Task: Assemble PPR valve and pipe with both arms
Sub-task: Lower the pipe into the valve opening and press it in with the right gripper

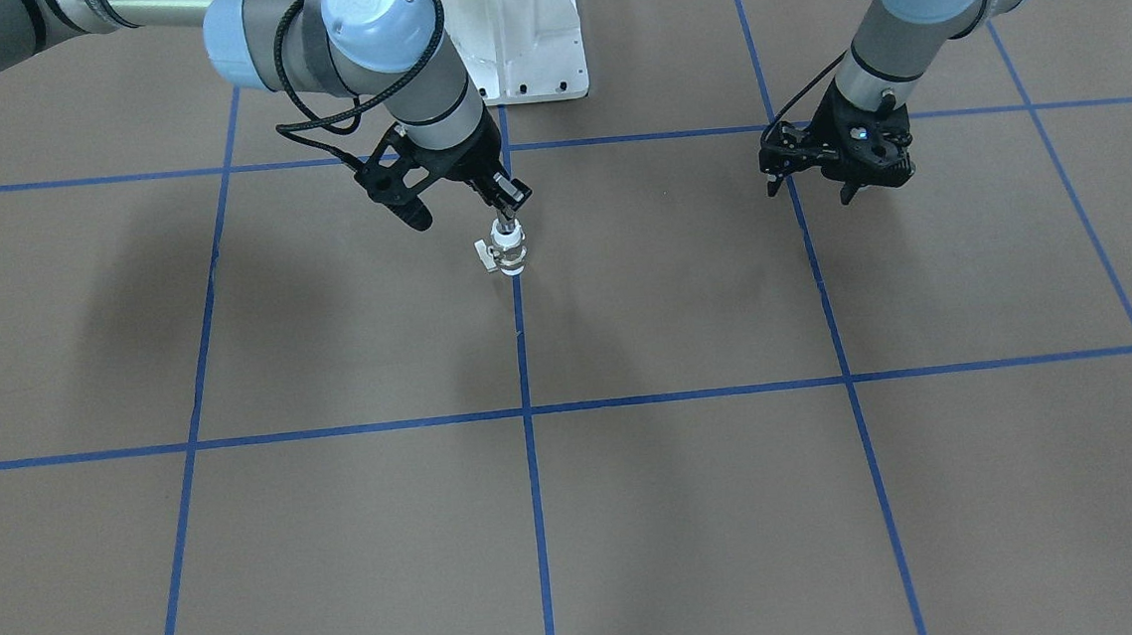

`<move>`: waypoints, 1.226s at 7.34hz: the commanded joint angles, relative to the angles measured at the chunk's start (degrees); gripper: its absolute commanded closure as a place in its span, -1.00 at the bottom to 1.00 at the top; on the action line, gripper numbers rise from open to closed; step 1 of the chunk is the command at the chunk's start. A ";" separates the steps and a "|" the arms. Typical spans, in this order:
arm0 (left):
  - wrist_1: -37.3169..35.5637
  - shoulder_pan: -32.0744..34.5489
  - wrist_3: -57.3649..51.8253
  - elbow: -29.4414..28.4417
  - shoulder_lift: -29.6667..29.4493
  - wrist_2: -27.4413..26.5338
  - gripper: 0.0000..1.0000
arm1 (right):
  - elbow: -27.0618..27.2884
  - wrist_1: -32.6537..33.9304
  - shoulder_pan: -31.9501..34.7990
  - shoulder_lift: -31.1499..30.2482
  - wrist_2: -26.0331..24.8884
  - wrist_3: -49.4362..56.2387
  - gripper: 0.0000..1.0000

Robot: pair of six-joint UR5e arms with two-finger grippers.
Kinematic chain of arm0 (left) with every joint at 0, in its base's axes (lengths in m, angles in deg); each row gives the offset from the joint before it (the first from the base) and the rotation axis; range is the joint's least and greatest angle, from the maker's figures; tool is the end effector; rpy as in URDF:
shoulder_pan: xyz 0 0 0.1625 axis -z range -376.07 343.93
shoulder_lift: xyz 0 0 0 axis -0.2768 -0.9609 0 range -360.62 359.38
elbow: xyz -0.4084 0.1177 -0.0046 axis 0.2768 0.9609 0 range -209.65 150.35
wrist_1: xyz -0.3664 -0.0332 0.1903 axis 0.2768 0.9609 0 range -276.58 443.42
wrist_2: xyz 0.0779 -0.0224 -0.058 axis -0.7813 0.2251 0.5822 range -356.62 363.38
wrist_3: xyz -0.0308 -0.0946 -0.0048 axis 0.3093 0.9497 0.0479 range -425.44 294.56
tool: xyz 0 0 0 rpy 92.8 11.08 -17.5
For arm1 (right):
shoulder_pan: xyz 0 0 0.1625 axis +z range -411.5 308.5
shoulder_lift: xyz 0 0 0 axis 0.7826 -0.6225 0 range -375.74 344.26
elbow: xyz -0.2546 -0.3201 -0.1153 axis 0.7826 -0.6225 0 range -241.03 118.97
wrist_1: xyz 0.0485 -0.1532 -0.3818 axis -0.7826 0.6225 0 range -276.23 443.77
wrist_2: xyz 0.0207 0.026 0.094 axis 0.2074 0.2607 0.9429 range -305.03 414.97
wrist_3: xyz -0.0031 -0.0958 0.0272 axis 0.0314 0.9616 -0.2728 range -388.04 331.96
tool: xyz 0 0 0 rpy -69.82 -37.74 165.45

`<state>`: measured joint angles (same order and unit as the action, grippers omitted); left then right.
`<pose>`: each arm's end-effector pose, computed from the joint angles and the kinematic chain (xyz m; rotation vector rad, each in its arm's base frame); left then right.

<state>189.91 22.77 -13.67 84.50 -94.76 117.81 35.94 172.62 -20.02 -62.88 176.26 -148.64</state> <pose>0.3400 -0.3920 0.3948 0.1630 0.8536 0.1565 -0.5296 -0.4200 0.1504 -0.5144 -0.8914 0.7468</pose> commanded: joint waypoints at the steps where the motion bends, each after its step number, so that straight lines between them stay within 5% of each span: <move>1: 0.04 0.01 0.00 -0.06 0.00 0.00 -0.98 | -0.03 0.01 -0.02 -0.32 0.00 0.01 1.00; 9: 0.04 -0.08 0.00 -0.06 -0.09 0.00 -0.99 | -1.08 -0.08 -0.11 -0.23 -0.09 0.45 1.00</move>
<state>189.94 22.69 -13.67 84.42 -94.84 117.81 34.94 172.55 -20.09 -63.13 176.21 -148.28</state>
